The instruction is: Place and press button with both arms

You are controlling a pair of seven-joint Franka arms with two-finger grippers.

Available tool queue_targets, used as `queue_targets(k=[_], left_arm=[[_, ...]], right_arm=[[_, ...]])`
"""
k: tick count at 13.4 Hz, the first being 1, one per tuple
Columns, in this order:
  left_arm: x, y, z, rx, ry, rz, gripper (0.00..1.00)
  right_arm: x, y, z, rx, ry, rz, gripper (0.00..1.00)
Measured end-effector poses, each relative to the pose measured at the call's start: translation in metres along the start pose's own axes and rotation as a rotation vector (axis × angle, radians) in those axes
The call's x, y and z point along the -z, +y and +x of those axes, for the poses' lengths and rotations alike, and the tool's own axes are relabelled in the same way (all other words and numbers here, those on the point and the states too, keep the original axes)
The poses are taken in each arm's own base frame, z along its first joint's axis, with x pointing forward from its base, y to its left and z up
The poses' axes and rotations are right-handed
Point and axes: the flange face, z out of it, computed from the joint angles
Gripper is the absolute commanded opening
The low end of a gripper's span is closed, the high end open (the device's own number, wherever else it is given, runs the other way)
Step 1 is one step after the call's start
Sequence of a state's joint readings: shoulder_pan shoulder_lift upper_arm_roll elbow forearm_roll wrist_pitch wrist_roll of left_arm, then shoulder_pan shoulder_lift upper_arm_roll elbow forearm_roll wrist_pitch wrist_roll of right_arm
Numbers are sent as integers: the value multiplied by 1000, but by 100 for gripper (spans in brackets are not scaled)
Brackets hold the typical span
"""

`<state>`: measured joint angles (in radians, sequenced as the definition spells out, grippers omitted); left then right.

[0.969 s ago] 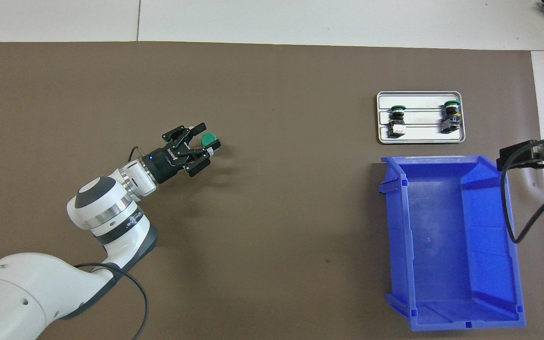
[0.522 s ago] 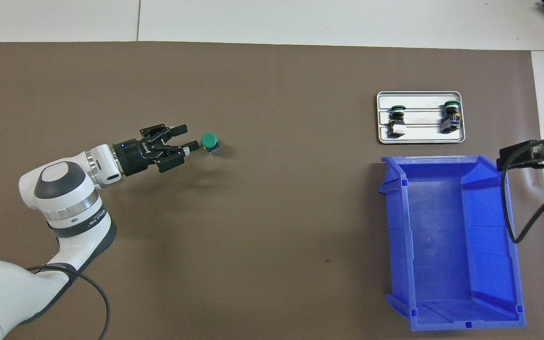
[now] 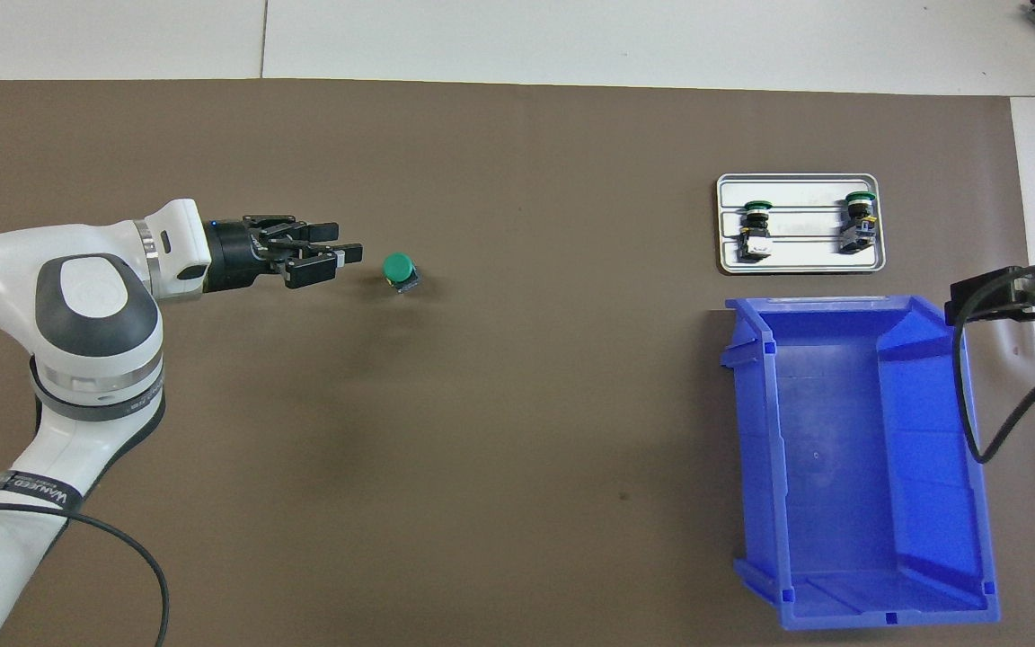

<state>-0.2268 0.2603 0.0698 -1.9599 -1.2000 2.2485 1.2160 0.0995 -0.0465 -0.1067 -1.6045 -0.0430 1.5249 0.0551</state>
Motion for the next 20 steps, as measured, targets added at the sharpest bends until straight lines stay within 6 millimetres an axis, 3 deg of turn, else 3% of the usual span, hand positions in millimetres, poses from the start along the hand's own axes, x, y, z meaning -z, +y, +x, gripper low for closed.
queue_targets(k=[5, 8, 12, 16, 20], left_arm=[[-2, 33, 43, 8, -246, 208, 0], [-29, 64, 51, 20, -336, 359, 0], [-69, 100, 49, 9, -409, 494, 0], [-108, 105, 29, -24, -492, 557, 0], [-110, 108, 30, -53, -508, 578, 0]], right_arm=[[0, 0, 0, 0, 0, 0, 100], [0, 0, 0, 0, 0, 0, 100], [0, 0, 0, 0, 0, 0, 100], [0, 0, 0, 0, 0, 0, 100], [0, 0, 0, 0, 0, 0, 100]])
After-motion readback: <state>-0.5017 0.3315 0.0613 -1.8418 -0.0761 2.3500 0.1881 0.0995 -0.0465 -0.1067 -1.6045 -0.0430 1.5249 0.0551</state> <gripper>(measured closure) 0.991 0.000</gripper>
